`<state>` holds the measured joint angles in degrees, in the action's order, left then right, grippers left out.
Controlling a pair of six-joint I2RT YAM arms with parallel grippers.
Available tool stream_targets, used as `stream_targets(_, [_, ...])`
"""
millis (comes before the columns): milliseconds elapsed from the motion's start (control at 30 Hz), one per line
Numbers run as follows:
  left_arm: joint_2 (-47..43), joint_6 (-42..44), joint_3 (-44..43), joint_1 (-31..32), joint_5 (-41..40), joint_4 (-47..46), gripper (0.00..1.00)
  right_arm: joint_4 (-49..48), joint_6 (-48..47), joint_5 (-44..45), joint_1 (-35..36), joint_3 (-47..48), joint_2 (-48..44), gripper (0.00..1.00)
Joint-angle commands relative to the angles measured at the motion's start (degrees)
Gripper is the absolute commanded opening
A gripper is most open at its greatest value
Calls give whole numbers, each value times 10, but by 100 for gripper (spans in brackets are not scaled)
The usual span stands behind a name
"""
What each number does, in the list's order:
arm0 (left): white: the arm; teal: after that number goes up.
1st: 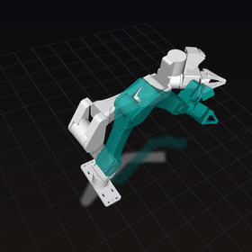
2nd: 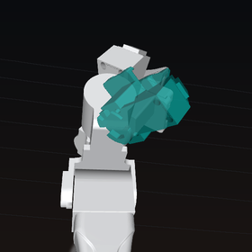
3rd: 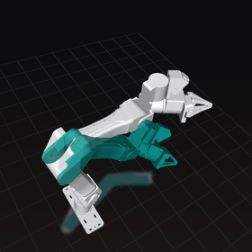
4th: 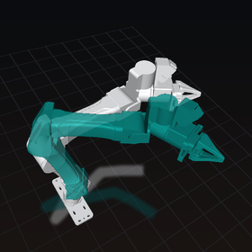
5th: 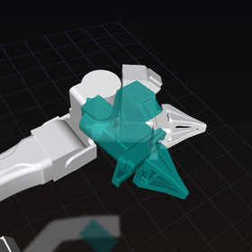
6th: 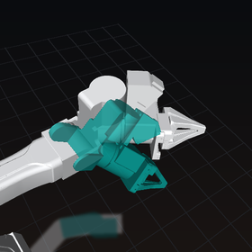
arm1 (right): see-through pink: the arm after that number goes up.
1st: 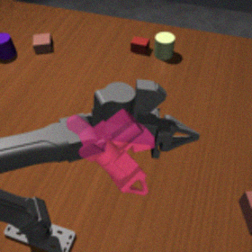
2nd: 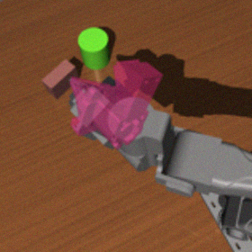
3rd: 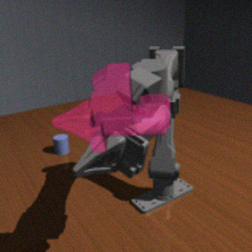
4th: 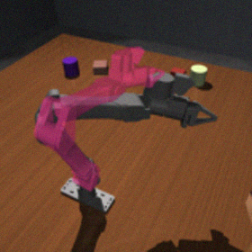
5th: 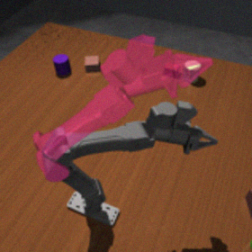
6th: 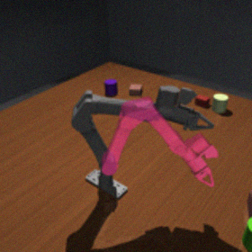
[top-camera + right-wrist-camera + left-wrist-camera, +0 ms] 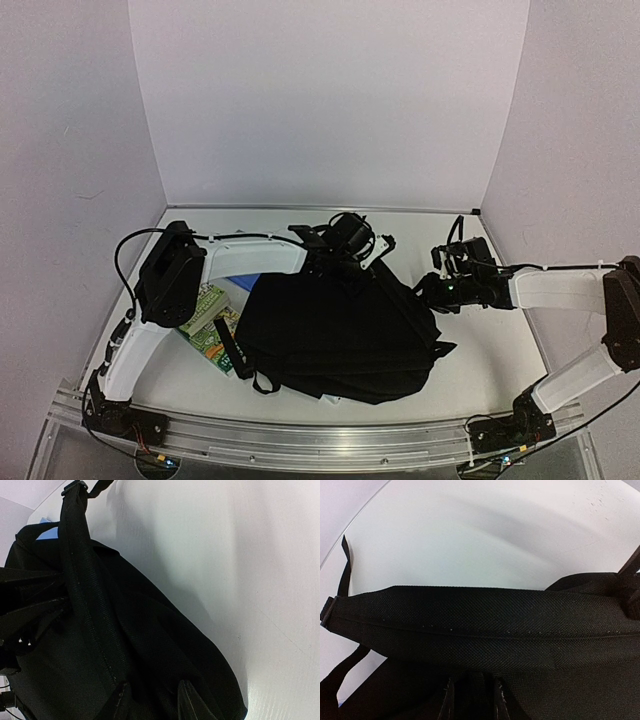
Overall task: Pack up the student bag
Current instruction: Unzip the student bag at the center of the board.
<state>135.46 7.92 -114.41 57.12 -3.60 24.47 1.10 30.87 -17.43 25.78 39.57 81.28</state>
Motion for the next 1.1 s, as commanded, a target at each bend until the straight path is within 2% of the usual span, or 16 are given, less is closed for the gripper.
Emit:
stream_targets(0, [-2,-3,9,7,12,19,27,5,-2,2,3,-5,-3,33])
stream_targets(167, [-4,2,22,14,29,19,23,5,-3,3,3,-3,1,33])
stream_targets(333, [-7,1,36,17,25,13,12,5,-4,5,3,-1,7,33])
stream_targets(400, [-6,-2,39,17,6,7,3,5,-5,6,3,0,10,33])
stream_targets(467, [-7,-11,40,17,-12,-1,0,6,-5,8,3,1,11,33])
stream_targets(867, [-64,-125,116,13,-189,-111,0,6,-5,17,3,3,18,32])
stream_targets(1067, [-91,-171,144,-10,-200,-117,0,5,-6,19,3,3,21,32])
